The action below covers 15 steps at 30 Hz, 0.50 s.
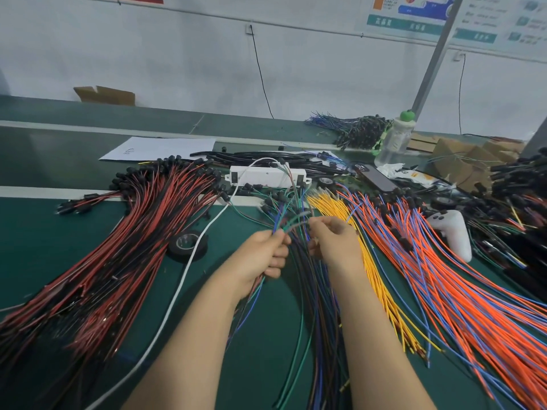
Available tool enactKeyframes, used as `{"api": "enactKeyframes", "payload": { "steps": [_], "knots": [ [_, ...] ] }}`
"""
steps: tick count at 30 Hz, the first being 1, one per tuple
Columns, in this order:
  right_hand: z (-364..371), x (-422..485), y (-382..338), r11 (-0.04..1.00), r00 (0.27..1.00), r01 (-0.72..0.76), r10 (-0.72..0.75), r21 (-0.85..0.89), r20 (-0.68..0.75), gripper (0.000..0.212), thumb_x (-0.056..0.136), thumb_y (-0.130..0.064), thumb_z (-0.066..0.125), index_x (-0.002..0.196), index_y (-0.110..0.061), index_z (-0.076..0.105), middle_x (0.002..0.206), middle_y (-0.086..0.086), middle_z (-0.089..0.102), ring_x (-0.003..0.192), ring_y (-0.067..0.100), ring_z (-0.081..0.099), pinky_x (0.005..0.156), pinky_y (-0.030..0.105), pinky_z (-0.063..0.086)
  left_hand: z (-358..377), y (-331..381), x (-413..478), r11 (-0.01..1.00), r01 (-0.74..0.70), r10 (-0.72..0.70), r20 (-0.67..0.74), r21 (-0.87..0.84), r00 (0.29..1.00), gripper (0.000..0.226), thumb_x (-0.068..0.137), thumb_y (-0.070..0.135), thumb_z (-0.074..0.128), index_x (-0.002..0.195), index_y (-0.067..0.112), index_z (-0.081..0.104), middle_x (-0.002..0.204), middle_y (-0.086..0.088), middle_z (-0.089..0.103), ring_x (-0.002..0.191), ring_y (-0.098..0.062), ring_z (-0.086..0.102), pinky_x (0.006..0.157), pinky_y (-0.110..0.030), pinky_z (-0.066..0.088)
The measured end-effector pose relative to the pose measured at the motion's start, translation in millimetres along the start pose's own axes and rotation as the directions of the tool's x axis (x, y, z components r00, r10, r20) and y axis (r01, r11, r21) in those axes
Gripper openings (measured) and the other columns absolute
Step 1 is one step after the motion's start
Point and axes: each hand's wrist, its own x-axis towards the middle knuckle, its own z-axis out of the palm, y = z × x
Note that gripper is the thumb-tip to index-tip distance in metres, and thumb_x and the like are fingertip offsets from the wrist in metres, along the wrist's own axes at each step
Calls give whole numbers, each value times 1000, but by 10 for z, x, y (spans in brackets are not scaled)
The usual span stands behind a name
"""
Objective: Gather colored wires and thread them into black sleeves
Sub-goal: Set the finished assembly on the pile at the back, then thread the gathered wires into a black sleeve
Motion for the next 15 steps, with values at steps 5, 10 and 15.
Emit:
{"api": "enactKeyframes", "payload": {
  "steps": [5,10,15],
  "knots": [
    [-276,107,60,819,976,-21,-107,-573,-189,21,95,-21,53,110,-11,63,102,8,65,91,24,57,72,26,40,128,647,-198,849,-196,236,19,-491,972,28,102,23,32,76,15,41,49,9,33,35,0,24,28,-12,20],
    [-305,103,132,493,981,-166,-7,-854,-195,38,95,-28,54,130,-13,50,135,14,46,124,36,42,99,44,37,147,1055,-283,719,-226,248,-61,-657,967,43,99,45,32,66,18,39,45,8,25,31,-3,22,27,-14,17],
    [-323,97,167,562,966,-187,-46,-806,-255,41,92,-17,59,130,-8,46,137,17,39,119,36,46,97,43,38,43,762,-218,833,-131,79,-118,-538,990,35,101,29,38,70,16,44,41,7,31,35,-5,45,37,-15,42]
  ]
}}
